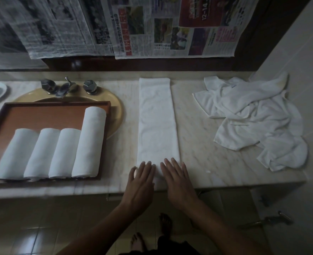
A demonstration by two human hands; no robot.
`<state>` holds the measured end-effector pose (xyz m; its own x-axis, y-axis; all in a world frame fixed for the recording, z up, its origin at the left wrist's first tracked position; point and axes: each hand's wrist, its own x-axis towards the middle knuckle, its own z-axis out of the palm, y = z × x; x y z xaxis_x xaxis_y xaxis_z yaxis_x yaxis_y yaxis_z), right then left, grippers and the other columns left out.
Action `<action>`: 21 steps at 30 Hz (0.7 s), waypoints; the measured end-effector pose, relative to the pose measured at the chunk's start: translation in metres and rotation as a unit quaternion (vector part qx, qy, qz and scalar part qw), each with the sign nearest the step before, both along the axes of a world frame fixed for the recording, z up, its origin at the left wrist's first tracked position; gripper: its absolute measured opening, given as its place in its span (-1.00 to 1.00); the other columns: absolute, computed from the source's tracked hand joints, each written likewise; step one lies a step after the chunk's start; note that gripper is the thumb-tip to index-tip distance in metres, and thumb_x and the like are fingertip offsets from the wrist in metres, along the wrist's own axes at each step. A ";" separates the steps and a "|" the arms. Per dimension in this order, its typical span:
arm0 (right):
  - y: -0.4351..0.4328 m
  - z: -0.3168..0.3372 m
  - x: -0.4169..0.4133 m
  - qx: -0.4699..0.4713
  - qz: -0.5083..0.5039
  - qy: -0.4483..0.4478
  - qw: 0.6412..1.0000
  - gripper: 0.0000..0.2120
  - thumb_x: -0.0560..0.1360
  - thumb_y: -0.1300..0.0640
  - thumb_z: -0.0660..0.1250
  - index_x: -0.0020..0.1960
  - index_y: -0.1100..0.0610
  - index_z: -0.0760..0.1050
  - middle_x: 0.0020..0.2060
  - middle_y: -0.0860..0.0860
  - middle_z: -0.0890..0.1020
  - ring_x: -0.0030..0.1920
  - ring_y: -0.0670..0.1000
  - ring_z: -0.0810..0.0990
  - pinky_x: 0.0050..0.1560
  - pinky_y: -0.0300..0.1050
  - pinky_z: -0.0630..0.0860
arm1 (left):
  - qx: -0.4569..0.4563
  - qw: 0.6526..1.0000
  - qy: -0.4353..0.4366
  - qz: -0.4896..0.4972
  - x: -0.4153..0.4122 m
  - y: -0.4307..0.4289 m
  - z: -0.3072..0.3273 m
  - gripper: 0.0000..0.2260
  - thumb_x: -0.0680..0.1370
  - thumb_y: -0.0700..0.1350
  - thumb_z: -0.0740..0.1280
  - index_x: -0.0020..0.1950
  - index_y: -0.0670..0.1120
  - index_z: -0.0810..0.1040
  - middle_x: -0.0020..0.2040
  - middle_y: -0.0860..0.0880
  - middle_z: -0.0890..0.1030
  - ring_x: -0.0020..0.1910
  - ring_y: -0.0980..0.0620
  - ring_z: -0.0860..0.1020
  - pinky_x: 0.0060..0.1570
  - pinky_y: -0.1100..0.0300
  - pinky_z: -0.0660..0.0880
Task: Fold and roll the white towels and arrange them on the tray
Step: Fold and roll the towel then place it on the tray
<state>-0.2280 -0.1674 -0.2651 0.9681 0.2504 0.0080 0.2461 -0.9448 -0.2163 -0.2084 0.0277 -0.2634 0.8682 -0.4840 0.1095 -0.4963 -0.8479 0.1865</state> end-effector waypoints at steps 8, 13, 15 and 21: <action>-0.009 0.006 0.032 0.013 0.012 0.057 0.998 -0.26 0.52 0.26 0.22 0.66 0.14 0.07 0.65 0.10 0.14 0.65 0.14 0.04 0.61 0.12 -0.18 | 0.046 0.995 0.083 -0.023 0.032 0.009 -0.003 -0.22 0.48 -0.18 0.47 0.64 -0.14 0.20 0.60 -0.17 0.30 0.58 -0.19 0.27 0.48 -0.18 0.31; -0.020 0.005 0.033 0.053 0.030 0.056 0.997 -0.47 0.52 0.32 0.33 0.47 0.14 0.39 0.50 0.13 0.41 0.54 0.14 0.33 0.60 0.03 0.12 | -0.003 0.994 0.100 -0.046 0.043 0.023 0.010 -0.44 0.44 -0.24 0.48 0.40 -0.11 0.40 0.36 -0.10 0.54 0.30 -0.10 0.56 0.20 -0.02 0.56; -0.025 0.009 0.029 0.061 0.042 0.040 0.996 -0.57 0.50 0.22 0.41 0.36 0.10 0.50 0.39 0.10 0.50 0.40 0.14 0.44 0.42 0.07 0.44 | -0.039 0.991 0.118 -0.051 0.040 0.027 0.012 -0.60 0.52 -0.22 0.35 0.35 -0.07 0.43 0.29 -0.04 0.51 0.14 -0.04 0.56 0.08 0.08 0.52; -0.034 0.021 0.014 0.076 0.026 0.045 0.996 -0.68 0.55 0.03 0.42 0.30 -0.06 0.57 0.14 -0.11 0.53 0.12 0.02 0.49 0.05 -0.02 0.43 | -0.085 0.987 0.125 -0.047 0.024 0.042 0.015 -0.67 0.55 -0.07 0.37 0.31 0.00 0.53 0.19 0.04 0.45 0.07 0.05 0.44 0.02 0.14 0.49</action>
<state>-0.2141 -0.2012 -0.2437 0.9526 0.3020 -0.0370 0.2664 -0.8865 -0.3784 -0.1847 0.0697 -0.2483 0.8304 -0.5570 -0.0162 -0.4916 -0.7460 0.4493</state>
